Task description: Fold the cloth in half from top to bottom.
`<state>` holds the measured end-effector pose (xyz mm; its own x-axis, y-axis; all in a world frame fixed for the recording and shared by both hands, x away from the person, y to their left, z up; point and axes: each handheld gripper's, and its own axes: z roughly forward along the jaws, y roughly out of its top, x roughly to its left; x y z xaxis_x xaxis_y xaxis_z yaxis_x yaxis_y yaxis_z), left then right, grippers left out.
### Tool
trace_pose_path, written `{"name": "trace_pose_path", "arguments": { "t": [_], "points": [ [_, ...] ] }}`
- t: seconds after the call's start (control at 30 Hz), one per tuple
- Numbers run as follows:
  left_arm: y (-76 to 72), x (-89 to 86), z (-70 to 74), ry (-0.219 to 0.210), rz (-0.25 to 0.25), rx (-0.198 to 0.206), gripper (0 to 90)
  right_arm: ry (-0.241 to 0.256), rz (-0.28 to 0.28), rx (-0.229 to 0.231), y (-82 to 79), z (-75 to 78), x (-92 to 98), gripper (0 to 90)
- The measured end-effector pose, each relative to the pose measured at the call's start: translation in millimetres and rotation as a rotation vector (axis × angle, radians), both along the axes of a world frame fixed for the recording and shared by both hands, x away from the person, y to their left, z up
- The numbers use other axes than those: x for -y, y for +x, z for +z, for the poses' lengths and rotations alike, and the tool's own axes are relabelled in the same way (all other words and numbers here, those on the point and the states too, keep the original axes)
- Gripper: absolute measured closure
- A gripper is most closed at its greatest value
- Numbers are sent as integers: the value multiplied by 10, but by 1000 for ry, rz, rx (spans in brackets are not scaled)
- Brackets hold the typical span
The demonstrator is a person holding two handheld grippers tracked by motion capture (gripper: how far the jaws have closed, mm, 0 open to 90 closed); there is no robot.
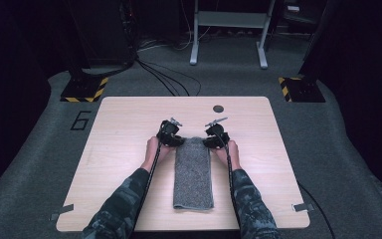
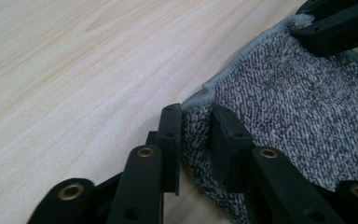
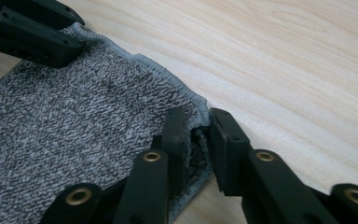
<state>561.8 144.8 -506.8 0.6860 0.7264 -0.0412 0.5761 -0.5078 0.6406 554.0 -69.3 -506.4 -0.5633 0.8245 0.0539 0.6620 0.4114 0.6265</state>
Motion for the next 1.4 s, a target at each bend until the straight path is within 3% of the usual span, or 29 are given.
{"name": "trace_pose_path", "arguments": {
  "t": [0.2,0.53,0.73,0.8,1.13,1.23,1.3,1.4],
  "points": [
    [-11,1,-6,-9,-3,-2,816,13,-7,-17,-9,3,-5,830],
    [-48,11,-12,-12,2,19,853,18,-9,3,-51,-5,5,867],
    [-75,-25,59,-30,4,46,854,47,-23,45,-100,61,75,867],
    [-94,-28,115,-32,-4,72,854,49,-20,68,-125,124,96,867],
    [-152,-58,293,-62,4,140,853,46,-9,156,-170,335,111,868],
    [-174,-86,363,-88,16,161,853,46,0,182,-177,405,102,868],
    [-178,-101,381,-92,15,170,853,50,-6,183,-182,428,93,868],
    [-185,-133,430,-88,13,182,853,41,10,219,-193,477,75,868]
  ]
}}
